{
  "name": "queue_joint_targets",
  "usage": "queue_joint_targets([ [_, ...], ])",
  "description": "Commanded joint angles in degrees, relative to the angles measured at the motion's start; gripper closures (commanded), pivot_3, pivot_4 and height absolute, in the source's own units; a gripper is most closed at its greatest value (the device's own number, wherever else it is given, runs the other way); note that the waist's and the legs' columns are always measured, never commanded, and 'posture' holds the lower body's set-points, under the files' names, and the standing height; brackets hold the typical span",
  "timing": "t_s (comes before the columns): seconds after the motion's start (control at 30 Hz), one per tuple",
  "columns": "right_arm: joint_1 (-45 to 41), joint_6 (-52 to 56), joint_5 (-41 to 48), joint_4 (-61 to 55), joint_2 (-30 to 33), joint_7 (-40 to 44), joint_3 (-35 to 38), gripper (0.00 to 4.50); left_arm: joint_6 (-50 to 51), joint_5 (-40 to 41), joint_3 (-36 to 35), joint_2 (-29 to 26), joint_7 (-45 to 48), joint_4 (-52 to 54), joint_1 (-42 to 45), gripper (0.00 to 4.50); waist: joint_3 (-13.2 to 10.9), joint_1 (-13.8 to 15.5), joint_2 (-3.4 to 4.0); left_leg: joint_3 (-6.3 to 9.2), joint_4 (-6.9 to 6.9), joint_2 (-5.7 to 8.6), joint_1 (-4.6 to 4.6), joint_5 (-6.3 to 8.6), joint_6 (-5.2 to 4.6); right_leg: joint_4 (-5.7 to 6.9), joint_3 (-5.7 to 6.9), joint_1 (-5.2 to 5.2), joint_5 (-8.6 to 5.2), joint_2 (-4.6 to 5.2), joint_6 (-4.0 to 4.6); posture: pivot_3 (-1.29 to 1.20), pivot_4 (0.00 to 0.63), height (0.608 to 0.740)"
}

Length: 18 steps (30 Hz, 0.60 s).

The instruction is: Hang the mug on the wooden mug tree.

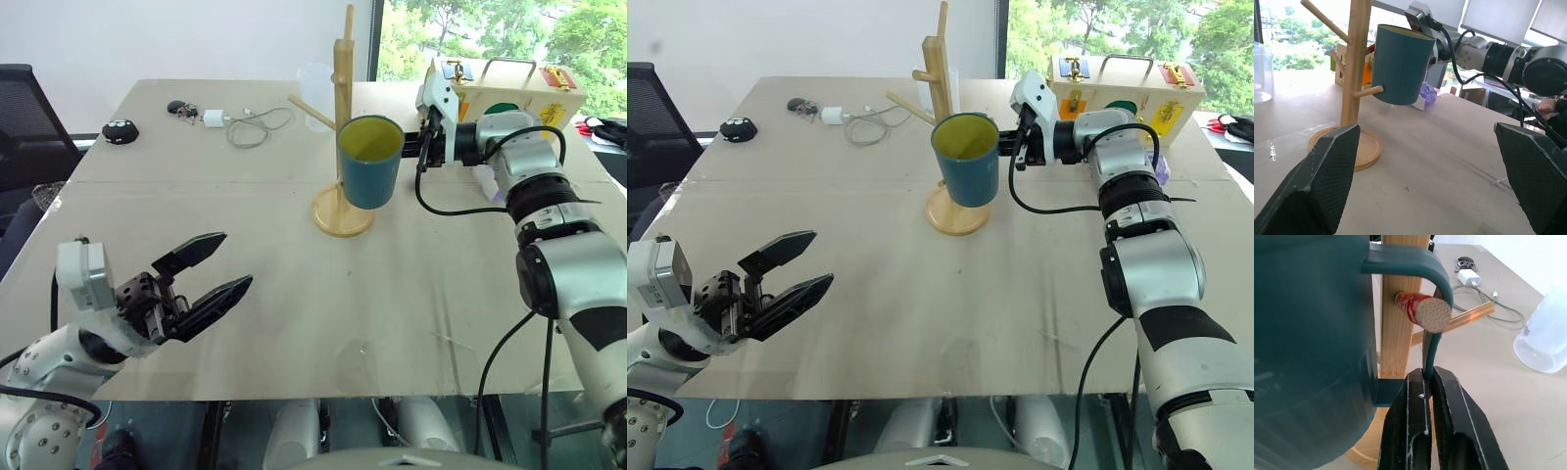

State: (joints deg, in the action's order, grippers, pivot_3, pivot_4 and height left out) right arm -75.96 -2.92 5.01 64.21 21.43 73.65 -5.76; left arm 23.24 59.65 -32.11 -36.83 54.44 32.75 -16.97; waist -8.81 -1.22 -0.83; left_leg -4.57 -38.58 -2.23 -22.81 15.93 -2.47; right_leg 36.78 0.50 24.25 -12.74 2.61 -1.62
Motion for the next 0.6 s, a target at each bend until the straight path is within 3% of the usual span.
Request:
queue_joint_targets([
  [0.03,-1.99,-3.34,-0.62,-1.08,1.3,0.08,1.2,3.01,-1.23,0.1,-1.41,0.04,-0.42,1.91,-0.25,0.0,0.0,0.02,0.0,0.01,0.0,0.0,0.0,0.0,0.0,0.0,0.01,0.0,0.0,0.0,0.0,0.0,0.15,0.74],
  [0.07,-1.96,-3.33,-0.5,-1.4,1.73,0.39,1.47,2.65,-1.21,0.09,-1.24,0.06,-0.55,1.96,-0.19,0.0,0.0,0.02,0.0,0.01,0.0,0.0,0.0,0.0,0.0,0.0,0.02,0.0,0.0,0.01,0.0,0.0,0.15,0.74],
  [0.23,0.9,-0.92,1.0,-8.93,6.13,4.06,2.13,2.65,-0.57,-0.48,0.8,0.24,-2.88,2.12,1.22,0.0,-0.01,0.21,0.02,0.01,0.0,0.03,0.0,0.0,0.0,0.0,0.02,0.0,0.0,0.03,0.0,0.0,0.15,0.74],
  [0.5,18.63,14.83,6.07,-40.98,16.9,2.79,5.16,2.65,1.45,-4.06,6.09,-0.41,-7.43,1.47,3.52,0.0,-0.01,0.43,0.02,0.07,0.02,0.06,-0.03,0.0,-0.01,-0.01,0.08,-0.02,0.01,0.12,-0.02,0.0,0.15,0.74],
  [0.6,28.38,23.25,10.56,-55.87,20.84,0.04,9.27,1.91,1.69,-6.88,7.49,-0.92,-8.48,1.11,3.82,0.0,-0.01,0.68,0.02,0.09,0.06,0.04,0.0,0.01,-0.02,-0.01,0.1,-0.02,0.02,0.08,-0.05,0.0,0.15,0.74],
])
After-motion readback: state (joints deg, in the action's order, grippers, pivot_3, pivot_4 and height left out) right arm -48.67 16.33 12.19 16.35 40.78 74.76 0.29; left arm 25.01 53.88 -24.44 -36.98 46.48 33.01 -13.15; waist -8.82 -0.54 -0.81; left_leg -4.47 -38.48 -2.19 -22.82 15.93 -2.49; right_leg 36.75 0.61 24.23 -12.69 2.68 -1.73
